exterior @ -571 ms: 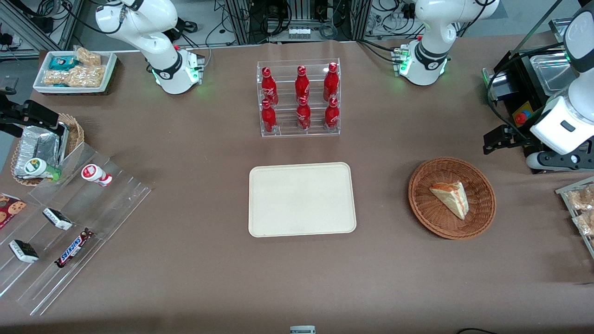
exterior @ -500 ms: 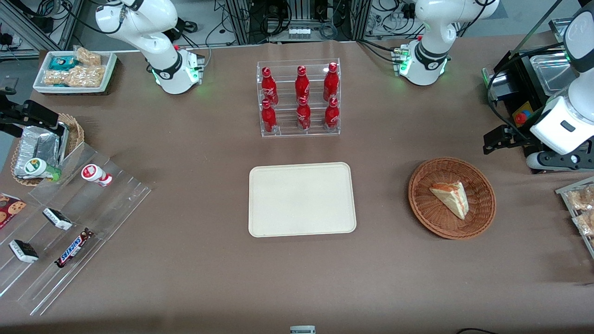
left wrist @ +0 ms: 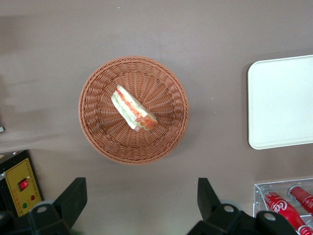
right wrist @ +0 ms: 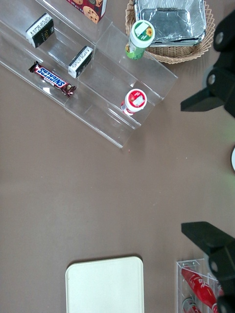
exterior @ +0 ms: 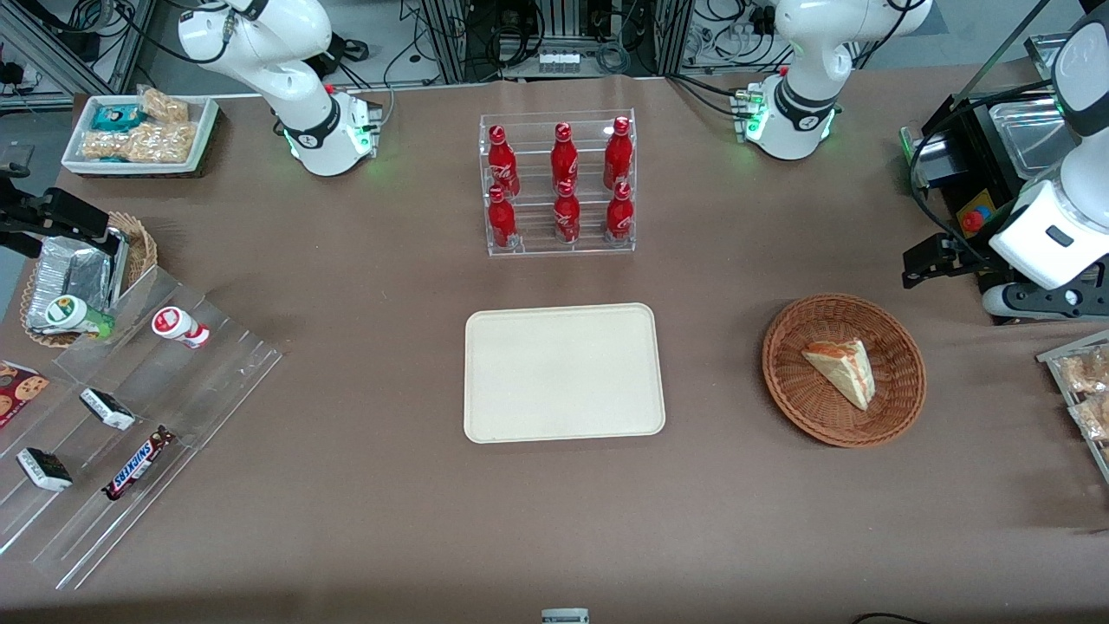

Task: Place sandwich from basket to tray
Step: 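Move the left gripper over the wicker basket above the wrapped sandwich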

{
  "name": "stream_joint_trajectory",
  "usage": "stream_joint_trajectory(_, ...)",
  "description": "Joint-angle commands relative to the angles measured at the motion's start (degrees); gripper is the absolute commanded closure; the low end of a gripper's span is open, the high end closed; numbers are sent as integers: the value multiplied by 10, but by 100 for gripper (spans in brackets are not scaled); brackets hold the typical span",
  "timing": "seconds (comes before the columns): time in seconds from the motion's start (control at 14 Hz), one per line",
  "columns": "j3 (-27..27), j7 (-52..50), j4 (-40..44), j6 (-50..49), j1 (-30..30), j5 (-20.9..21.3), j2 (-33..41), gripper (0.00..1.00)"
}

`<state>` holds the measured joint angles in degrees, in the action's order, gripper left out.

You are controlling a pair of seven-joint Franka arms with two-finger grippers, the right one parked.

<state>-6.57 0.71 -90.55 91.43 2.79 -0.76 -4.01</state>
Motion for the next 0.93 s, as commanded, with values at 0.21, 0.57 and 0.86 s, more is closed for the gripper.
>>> stream_joint_trajectory(0.21, -1, 2, -101, 68, 2, 20, 8, 0)
stream_joint_trajectory(0.57, 0, -22, -269, 246, 15, 27, 6, 0)
stream_joint_trajectory(0.86, 0, -83, -357, 397, 22, 27, -6, 0)
